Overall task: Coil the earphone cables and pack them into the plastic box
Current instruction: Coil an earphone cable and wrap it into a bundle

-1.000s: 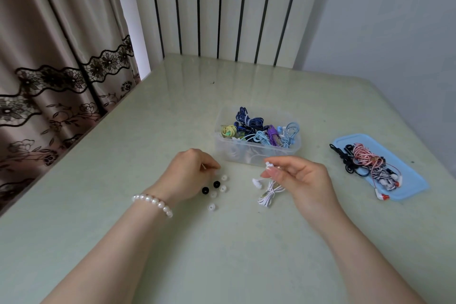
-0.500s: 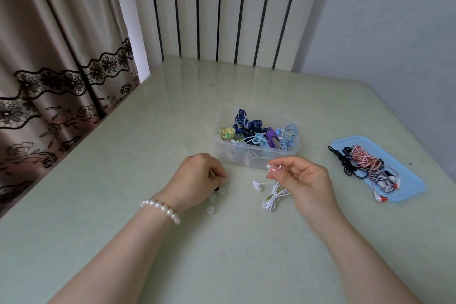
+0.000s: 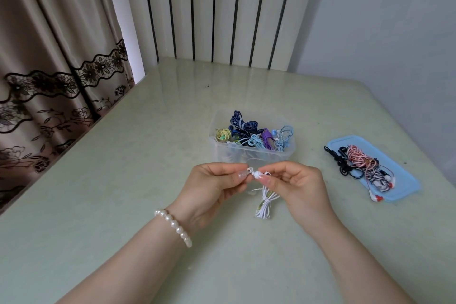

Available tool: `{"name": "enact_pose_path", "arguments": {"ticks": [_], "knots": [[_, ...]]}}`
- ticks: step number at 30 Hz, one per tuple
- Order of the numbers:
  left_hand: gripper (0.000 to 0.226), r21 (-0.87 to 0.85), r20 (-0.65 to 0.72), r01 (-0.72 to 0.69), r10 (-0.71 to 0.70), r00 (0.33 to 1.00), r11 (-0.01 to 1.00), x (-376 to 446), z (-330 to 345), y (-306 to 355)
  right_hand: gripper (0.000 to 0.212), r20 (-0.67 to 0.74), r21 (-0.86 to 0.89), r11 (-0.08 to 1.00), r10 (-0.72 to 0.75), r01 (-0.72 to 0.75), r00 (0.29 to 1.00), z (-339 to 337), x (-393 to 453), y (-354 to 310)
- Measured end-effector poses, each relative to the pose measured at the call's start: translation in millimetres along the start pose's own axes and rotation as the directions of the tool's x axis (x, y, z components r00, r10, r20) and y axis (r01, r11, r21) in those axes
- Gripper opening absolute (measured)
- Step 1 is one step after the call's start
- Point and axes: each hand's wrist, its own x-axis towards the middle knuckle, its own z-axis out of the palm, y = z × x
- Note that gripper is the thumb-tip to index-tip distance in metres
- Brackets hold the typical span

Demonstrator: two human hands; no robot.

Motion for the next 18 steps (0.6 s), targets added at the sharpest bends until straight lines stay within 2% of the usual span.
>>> {"name": "enact_pose_path", "arguments": {"ticks": [8,18], "knots": [[0.016,0.128,-0.060,-0.096,0.104,0.993,0.987,-2.5,1.6,-2.3,0.025,-0.028,-0.041,0.999,-0.012,0.011,1.000,0.8,-0.8,0.5],[0.016,0.149,-0.050,-0.150,0.159,0.986,0.977,-2.8,1.4,-4.5,0.026,0.014,-0.114,0.992,-0.048,0.050,0.999,3.7,-3.4,-2.7]]}}
